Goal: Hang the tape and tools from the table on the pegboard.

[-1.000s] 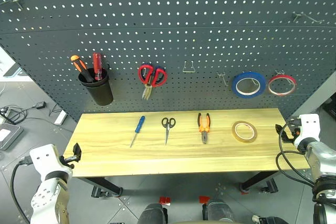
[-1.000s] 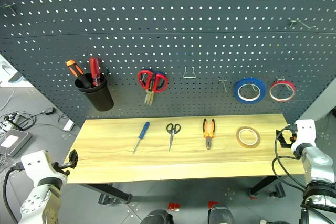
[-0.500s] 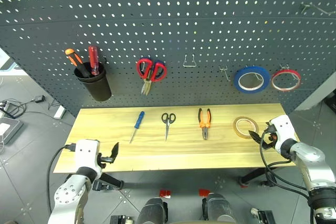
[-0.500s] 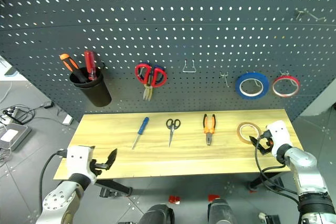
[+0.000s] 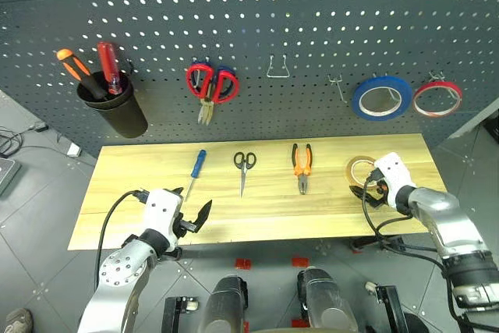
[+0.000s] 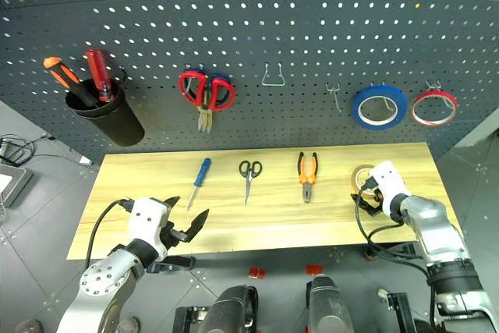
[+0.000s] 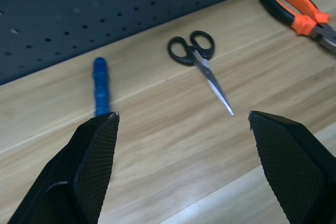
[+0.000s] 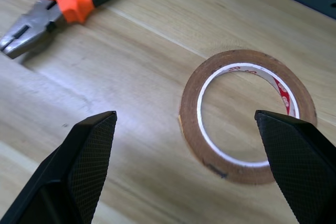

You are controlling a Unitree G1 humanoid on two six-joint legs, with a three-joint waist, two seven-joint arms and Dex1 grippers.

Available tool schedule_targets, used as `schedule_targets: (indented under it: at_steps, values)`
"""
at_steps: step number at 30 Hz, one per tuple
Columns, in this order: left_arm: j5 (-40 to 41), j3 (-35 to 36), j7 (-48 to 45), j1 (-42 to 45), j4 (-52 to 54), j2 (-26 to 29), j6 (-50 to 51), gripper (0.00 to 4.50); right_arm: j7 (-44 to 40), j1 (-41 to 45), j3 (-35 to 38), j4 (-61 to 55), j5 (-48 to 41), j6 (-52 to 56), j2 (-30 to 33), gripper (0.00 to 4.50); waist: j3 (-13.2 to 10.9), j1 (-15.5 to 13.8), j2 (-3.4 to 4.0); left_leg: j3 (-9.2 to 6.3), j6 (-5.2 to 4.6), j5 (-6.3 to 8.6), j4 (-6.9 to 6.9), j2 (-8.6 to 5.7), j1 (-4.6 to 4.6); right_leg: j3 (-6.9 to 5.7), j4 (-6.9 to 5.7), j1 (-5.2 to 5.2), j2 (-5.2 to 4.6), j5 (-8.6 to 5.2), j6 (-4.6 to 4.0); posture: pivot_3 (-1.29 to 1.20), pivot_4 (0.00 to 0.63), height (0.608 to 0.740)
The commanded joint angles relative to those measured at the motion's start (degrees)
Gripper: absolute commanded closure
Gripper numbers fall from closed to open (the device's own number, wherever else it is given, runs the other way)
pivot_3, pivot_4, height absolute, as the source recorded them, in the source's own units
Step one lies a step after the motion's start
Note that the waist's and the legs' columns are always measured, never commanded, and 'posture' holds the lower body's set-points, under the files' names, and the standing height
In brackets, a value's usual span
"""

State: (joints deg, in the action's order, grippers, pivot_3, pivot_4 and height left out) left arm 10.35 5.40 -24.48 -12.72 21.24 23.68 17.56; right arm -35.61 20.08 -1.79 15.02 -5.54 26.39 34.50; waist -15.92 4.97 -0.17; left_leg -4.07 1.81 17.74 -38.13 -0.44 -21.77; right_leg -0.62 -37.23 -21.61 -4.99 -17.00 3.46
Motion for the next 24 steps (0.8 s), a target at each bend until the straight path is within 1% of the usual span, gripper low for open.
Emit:
schedule_targets:
  at_steps: [1,4,8,9,10,12,13,16,18,20,21,23,24]
  values:
    - [0.06,0.15,-0.66,-0.01,2.5,0.92,0.18,0.34,-1.44,4.5,-1.12,6.28,1.06,1.72,-0.4,0.0,-0.58,0.17,-0.05,0.04,0.02,-0.01,-0.01,0.0,-0.11,-0.04,0.0,-0.1,0.0,0.0,0.0,-0.16,0.346,0.74]
    - [-0.02,-0.05,-1.04,0.46,2.84,1.26,0.28,0.34,-3.19,9.32,-2.73,13.67,1.97,1.91,-0.84,0.0,-1.46,0.15,-0.17,0.19,0.04,-0.02,-0.01,0.01,-0.12,-0.08,0.01,-0.16,-0.02,0.0,0.01,-0.16,0.353,0.74]
    - [-0.51,-1.4,-2.08,2.06,2.95,1.87,-0.13,0.34,-5.47,13.5,-6.39,21.34,5.25,-1.18,-1.48,0.0,-2.04,0.13,-0.29,0.27,0.03,-0.02,-0.02,0.0,-0.16,-0.06,-0.01,-0.24,-0.02,0.01,0.02,-0.14,0.36,0.74]
    - [-0.71,-1.78,-2.37,2.33,2.99,2.03,-0.24,0.31,-5.82,14.26,-6.97,22.8,5.81,-1.61,-1.68,0.4,-2.17,0.12,-0.4,0.27,0.03,-0.02,-0.02,0.0,-0.15,-0.07,-0.03,-0.24,-0.02,0.01,0.02,-0.14,0.36,0.74]
    - [-0.67,-2.19,-2.79,2.52,3.11,2.19,-0.35,0.31,-5.98,14.92,-7.47,24.08,6.49,-2.32,-1.83,0.57,-2.26,0.11,-0.49,0.28,0.03,-0.02,-0.04,0.02,-0.15,-0.06,-0.06,-0.26,-0.02,0.01,0.03,-0.14,0.36,0.74]
    - [-0.68,-2.67,-3.3,2.67,3.26,2.5,-0.53,0.31,-6.28,15.76,-7.95,25.8,7.3,-3.27,-2.01,1.29,-2.33,0.11,-0.58,0.28,0.03,-0.02,-0.07,0.02,-0.15,-0.07,-0.09,-0.27,-0.02,0.02,0.03,-0.14,0.36,0.74]
    - [-0.78,-3.0,-3.78,2.73,3.32,2.81,-0.72,0.31,-6.61,16.24,-8.22,26.64,7.72,-3.09,-2.26,1.55,-2.35,0.09,-0.6,0.28,0.03,-0.02,-0.07,0.02,-0.15,-0.07,-0.09,-0.26,-0.02,0.02,0.03,-0.13,0.359,0.74]
    - [-0.4,-3.59,-5.36,2.9,3.57,3.57,-1.01,0.31,-7.06,16.85,-9.35,27.81,9.17,-2.55,-2.69,2.65,-2.37,0.06,-0.64,0.28,0.07,-0.04,-0.07,0.05,-0.15,-0.07,-0.09,-0.26,-0.02,0.02,0.03,-0.14,0.353,0.74]
    - [0.0,-3.36,-5.71,3.33,3.06,3.7,-1.13,0.31,-6.06,15.37,-9.1,25.39,9.66,-2.45,-2.52,3.26,-2.36,0.04,-0.64,0.28,0.07,-0.04,-0.07,0.09,-0.13,-0.07,-0.1,-0.26,-0.03,0.02,0.03,-0.14,0.346,0.74]
    - [0.5,-3.15,-6.48,3.8,2.48,3.68,-2.03,0.31,-4.39,11.9,-8.22,18.9,10.01,-2.57,-1.48,3.86,-2.36,0.01,-0.64,0.26,0.08,-0.04,-0.08,0.1,-0.13,-0.09,-0.13,-0.26,-0.03,0.02,0.03,-0.14,0.342,0.74]
    - [0.7,-3.17,-6.84,3.97,2.32,3.72,-2.08,0.31,-3.61,9.93,-7.54,15.01,9.92,-2.32,-0.97,4.05,-2.36,-0.15,-0.64,0.25,0.08,-0.04,-0.08,0.09,-0.14,-0.09,-0.15,-0.27,-0.04,0.02,0.03,-0.14,0.342,0.74]
    - [0.69,-3.34,-7.37,4.17,2.07,3.75,-2.38,0.31,-1.97,5.93,-5.96,7.07,9.61,-1.18,-0.23,4.05,-2.37,-0.29,-0.64,0.21,0.19,-0.1,-0.07,0.09,-0.18,-0.13,-0.17,-0.31,-0.04,0.02,0.04,-0.15,0.338,0.74]
    - [1.02,-3.21,-7.63,4.37,2.08,3.64,-2.49,0.31,-0.26,1.66,-4.62,-1.42,10.05,-1.01,0.3,4.05,-2.37,-0.42,-0.63,0.23,0.21,-0.11,-0.06,0.06,-0.27,-0.11,-0.21,-0.4,-0.05,0.02,0.04,-0.16,0.333,0.74]
